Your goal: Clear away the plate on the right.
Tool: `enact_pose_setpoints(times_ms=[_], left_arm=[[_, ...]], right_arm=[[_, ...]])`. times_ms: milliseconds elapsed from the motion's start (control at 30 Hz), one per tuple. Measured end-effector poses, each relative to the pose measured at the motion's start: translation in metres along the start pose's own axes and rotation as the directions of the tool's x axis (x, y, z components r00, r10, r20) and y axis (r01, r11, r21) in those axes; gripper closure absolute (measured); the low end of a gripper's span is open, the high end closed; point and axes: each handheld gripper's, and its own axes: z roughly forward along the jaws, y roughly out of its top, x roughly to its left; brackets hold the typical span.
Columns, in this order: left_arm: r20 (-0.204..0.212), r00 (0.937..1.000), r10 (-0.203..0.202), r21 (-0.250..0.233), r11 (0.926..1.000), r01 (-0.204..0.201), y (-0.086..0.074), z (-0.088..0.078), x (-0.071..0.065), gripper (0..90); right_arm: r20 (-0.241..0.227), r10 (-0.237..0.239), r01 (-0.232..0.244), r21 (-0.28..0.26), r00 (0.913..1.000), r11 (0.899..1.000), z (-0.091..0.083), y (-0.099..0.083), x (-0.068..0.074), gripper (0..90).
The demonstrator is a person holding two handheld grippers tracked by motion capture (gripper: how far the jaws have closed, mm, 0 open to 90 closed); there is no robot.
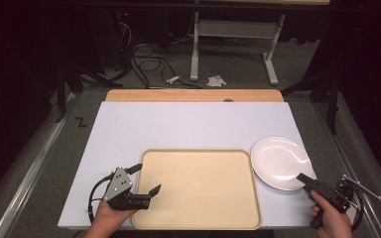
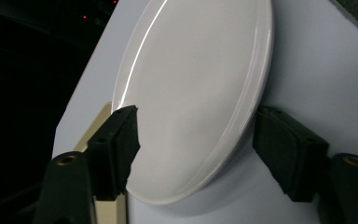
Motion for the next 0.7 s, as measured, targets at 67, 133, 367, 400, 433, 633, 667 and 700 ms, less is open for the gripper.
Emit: enact_pose_setpoints(times_ms=[67, 133, 367, 400, 433, 633, 667, 700], left_arm=[[-0.001, 1.0000, -0.001, -0.004, 1.0000, 0.001, 0.000, -0.001, 0.000, 12.1], [0.000, 1.0000, -0.001, -0.007, 1.0000, 0.001, 0.000, -0.002, 0.000, 12.2], [0.005, 1.0000, 0.004, -0.004, 1.0000, -0.004, 0.000, -0.001, -0.001, 12.6], [0.005, 1.0000, 0.004, -0.004, 1.0000, -0.004, 0.000, -0.001, -0.001, 12.7], [0.005, 1.0000, 0.005, -0.004, 1.0000, -0.005, 0.000, -0.001, -0.001, 12.7], [0.004, 1.0000, 0.002, -0.009, 1.0000, -0.002, 0.000, -0.001, -0.001, 13.0], [0.006, 1.0000, 0.001, -0.007, 1.0000, -0.001, 0.000, -0.001, -0.001, 13.0], [0.006, 1.0000, 0.004, -0.006, 1.0000, -0.004, 0.000, -0.001, -0.001, 13.0]], right_arm=[[0.010, -0.015, 0.015, 0.000, 0.9998, 1.000, 0.000, 0.000, -0.001, 44.3], [0.017, -0.023, 0.023, -0.006, 0.9996, 1.000, 0.002, -0.001, -0.002, 48.9], [0.013, 0.001, -0.001, -0.008, 0.9999, 1.000, 0.002, 0.000, -0.009, 61.0], [-0.001, 0.024, -0.024, -0.015, 0.9997, 1.000, 0.002, 0.000, -0.010, 62.4], [-0.007, 0.036, -0.036, -0.019, 0.9993, 0.999, 0.002, 0.000, -0.012, 64.2], [-0.011, 0.057, -0.057, -0.006, 0.9983, 0.998, 0.004, 0.003, -0.014, 66.2], [-0.013, 0.068, -0.068, -0.006, 0.9976, 0.998, 0.004, 0.003, -0.014, 66.5], [-0.014, 0.065, -0.066, -0.006, 0.9978, 0.998, 0.004, 0.004, -0.015, 66.4]])
